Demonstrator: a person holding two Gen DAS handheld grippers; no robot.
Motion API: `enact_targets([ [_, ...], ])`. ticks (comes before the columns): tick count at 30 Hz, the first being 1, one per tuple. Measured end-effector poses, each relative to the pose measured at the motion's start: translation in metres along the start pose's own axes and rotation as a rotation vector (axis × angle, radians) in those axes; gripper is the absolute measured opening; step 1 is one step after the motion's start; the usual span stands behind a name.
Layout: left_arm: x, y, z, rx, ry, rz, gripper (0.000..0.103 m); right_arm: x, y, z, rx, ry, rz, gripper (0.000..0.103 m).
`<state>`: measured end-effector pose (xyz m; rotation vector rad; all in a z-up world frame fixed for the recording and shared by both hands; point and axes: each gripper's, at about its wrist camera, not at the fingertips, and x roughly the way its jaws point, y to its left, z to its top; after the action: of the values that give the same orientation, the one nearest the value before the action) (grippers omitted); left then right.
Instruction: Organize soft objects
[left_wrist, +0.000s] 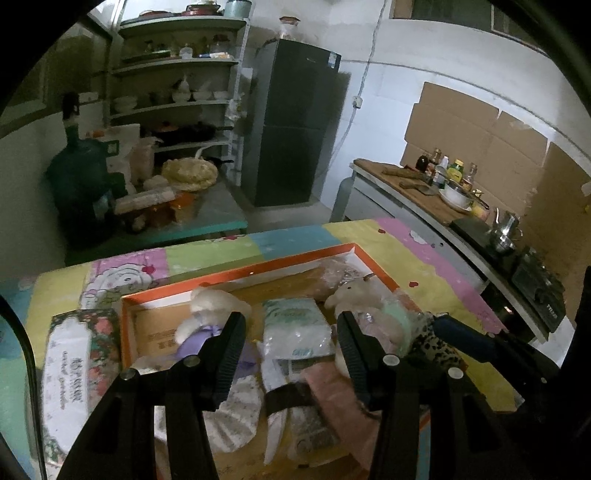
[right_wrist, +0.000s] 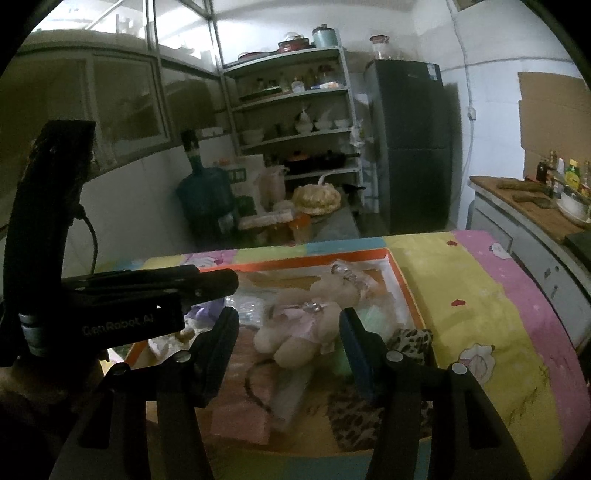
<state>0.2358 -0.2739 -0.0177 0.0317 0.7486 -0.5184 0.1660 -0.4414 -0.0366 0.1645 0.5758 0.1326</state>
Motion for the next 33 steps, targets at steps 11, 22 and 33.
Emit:
enact_targets([
  [11,-0.032,0.005,-0.010,-0.003,-0.039,0.053,0.051,-0.014,0.020,-0.001,-0.014,-0.021,0.011,0.058],
  [22,-0.060,0.011,-0.023,-0.011,-0.072,0.089,0.051,-0.027,0.041,-0.007,-0.029,-0.033,0.016,0.059],
  [33,-0.082,0.017,-0.036,-0.035,-0.096,0.136,0.051,-0.043,0.056,-0.015,-0.040,-0.037,-0.020,0.059],
])
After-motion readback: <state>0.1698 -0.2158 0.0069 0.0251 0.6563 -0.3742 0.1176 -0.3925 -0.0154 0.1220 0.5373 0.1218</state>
